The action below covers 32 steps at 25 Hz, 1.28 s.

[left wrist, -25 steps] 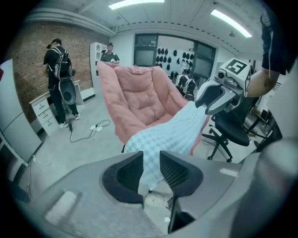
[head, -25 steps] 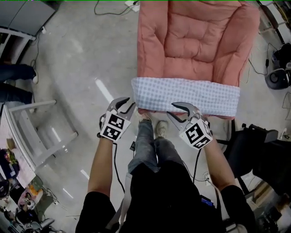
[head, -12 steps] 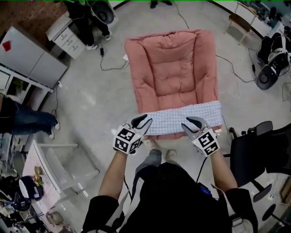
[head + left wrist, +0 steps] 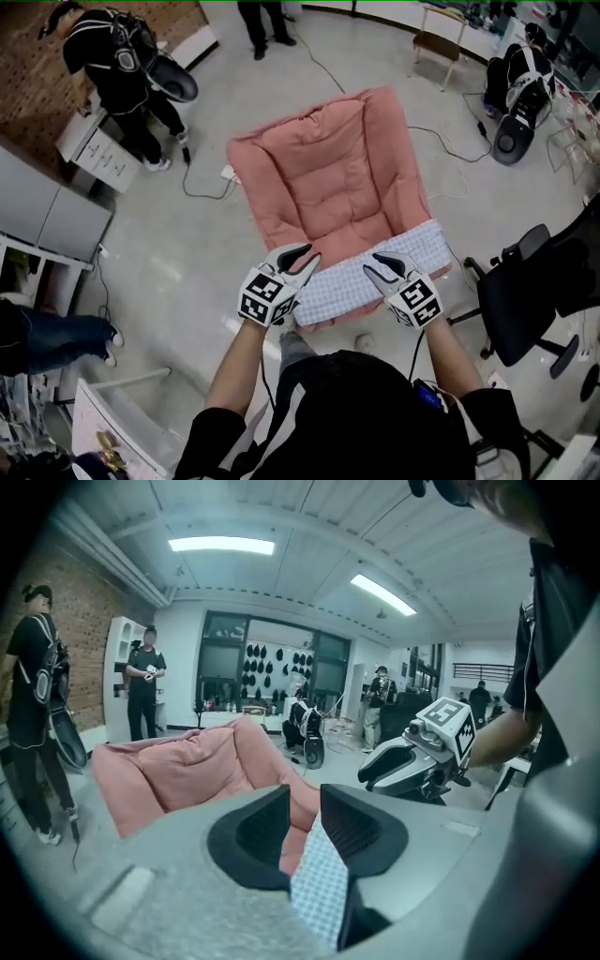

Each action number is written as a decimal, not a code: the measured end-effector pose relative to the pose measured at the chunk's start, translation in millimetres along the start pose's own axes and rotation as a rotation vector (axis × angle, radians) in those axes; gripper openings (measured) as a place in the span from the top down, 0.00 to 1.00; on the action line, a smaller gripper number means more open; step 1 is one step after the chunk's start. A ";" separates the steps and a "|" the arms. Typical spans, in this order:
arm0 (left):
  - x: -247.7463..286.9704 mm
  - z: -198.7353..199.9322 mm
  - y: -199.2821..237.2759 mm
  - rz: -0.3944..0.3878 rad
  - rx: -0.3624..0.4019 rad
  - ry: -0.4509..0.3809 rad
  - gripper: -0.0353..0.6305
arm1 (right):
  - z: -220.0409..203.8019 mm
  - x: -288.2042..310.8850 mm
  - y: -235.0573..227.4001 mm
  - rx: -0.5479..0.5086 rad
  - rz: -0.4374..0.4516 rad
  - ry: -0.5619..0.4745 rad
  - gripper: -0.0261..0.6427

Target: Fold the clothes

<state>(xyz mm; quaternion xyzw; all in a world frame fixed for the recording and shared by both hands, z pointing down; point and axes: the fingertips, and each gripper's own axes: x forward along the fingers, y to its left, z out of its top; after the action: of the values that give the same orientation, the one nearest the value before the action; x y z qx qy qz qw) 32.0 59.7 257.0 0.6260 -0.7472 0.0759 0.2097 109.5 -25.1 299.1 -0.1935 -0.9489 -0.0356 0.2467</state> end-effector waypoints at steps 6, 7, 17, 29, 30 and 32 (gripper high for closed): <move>7.4 5.7 53.5 -0.175 0.076 0.034 0.79 | 37.4 53.3 0.7 0.174 -0.147 -0.062 0.77; 8.8 5.7 59.1 -0.209 0.097 0.048 0.79 | 41.6 59.1 1.9 0.194 -0.178 -0.067 0.77; 52.4 0.8 68.5 -0.477 0.201 0.128 0.79 | 13.7 44.9 -8.1 0.330 -0.543 -0.046 0.77; 131.9 -37.1 8.0 -0.735 0.262 0.268 0.79 | -94.9 -17.9 8.1 0.685 -0.887 -0.043 0.77; 139.4 -44.1 5.7 -0.737 0.262 0.283 0.79 | -105.5 -19.5 7.4 0.708 -0.901 -0.045 0.77; 153.6 -58.3 2.1 -0.737 0.257 0.315 0.79 | -126.0 -22.9 4.5 0.750 -0.929 -0.048 0.77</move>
<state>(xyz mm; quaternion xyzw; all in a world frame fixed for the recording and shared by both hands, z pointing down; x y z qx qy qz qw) 23.0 -56.8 372.6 0.8533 -0.4165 0.1831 0.2548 186.9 -49.5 398.2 0.3414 -0.8873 0.2020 0.2351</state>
